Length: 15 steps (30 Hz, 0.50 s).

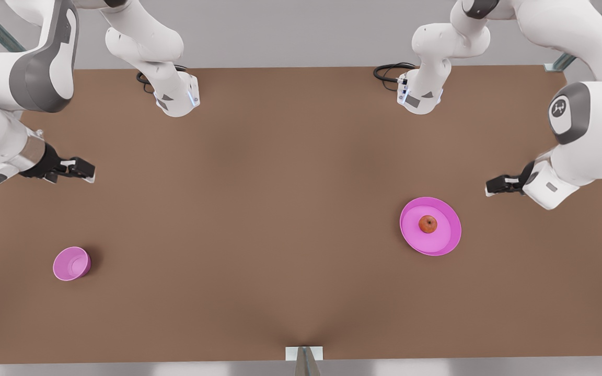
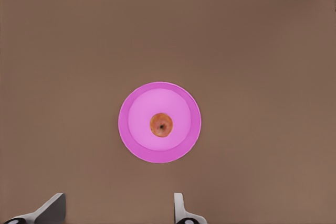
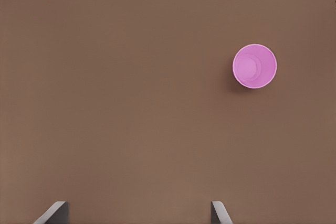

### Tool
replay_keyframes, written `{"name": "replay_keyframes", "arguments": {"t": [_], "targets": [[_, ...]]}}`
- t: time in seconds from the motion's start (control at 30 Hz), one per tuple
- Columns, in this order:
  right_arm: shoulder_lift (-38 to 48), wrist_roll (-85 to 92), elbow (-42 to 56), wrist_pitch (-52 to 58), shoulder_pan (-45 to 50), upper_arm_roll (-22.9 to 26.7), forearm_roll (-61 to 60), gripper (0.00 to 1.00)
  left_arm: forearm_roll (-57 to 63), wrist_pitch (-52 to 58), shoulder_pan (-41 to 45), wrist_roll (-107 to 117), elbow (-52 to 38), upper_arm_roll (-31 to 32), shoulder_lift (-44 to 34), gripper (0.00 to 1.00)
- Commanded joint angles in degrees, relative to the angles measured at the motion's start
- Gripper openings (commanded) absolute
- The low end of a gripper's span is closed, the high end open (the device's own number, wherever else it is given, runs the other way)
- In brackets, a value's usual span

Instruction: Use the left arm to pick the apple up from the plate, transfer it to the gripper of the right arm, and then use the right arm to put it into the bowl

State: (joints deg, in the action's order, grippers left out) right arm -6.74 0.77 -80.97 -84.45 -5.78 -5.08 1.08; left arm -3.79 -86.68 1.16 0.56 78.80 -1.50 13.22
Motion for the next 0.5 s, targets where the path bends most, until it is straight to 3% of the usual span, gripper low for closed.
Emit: {"name": "replay_keyframes", "arguments": {"t": [0.0,0.13,0.17,0.27,0.47], "targets": [[0.1,0.5,0.0,-2.3,0.0,0.0,0.0,1.0,0.4,-5.3,0.0,-5.0,0.1,0.0,0.0,1.0],[0.1,0.5,0.0,-2.3,-0.1,0.1,0.0,1.0,0.3,-13.3,3.5,5.7,2.3,0.3,4.8,1.0],[0.1,0.5,0.0,-2.3,0.0,0.0,0.1,1.0,0.0,-24.6,4.3,9.5,12.8,0.3,4.0,1.0],[0.0,0.4,0.0,-2.3,0.0,0.0,0.0,1.0,-1.7,-42.9,6.2,17.1,26.5,0.3,4.6,1.0],[0.0,0.4,0.1,-2.3,0.0,-0.1,0.0,1.0,-2.8,-52.3,5.9,16.6,36.7,0.2,5.3,1.0]]}}
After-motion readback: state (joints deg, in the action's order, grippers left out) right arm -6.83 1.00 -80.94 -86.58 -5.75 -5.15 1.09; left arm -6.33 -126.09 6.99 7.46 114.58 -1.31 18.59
